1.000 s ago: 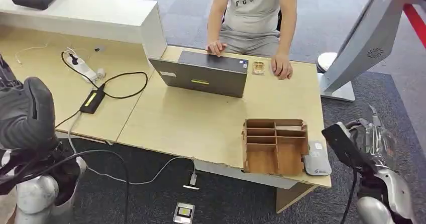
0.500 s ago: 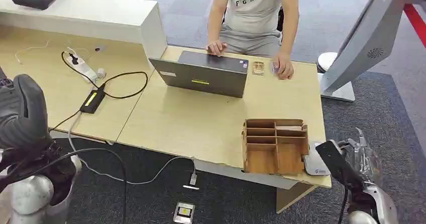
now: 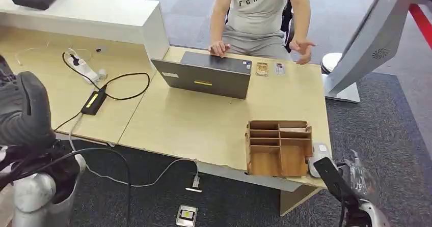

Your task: Pass the card to the sensor for recognition and then transmit it.

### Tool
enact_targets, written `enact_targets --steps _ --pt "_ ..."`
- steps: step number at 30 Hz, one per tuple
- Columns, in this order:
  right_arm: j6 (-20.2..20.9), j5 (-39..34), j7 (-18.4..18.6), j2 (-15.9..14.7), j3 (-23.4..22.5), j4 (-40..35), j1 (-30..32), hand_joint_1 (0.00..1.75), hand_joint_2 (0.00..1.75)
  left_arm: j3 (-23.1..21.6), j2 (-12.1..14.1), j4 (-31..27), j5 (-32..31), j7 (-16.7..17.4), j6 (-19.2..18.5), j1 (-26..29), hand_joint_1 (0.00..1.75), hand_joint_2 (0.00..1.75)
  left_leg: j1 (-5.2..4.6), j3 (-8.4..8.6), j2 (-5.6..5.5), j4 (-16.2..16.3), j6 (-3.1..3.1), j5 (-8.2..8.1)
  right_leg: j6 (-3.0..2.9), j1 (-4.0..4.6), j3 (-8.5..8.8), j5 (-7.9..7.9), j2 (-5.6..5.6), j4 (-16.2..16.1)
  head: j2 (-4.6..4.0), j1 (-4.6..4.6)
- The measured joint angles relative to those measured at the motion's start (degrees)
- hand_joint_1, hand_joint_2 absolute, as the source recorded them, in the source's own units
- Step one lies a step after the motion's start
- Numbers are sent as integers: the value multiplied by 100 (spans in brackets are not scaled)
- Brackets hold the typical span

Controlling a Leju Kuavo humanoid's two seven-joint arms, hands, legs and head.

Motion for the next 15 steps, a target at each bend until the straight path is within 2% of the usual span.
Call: enact_targets --steps 15 --pt "-37 0 -59 158 4 284 82 175 175 -101 -2 170 72 -70 -74 -61 0 175 0 1 2 0 0 0 0 0 0 0 1 0 0 0"
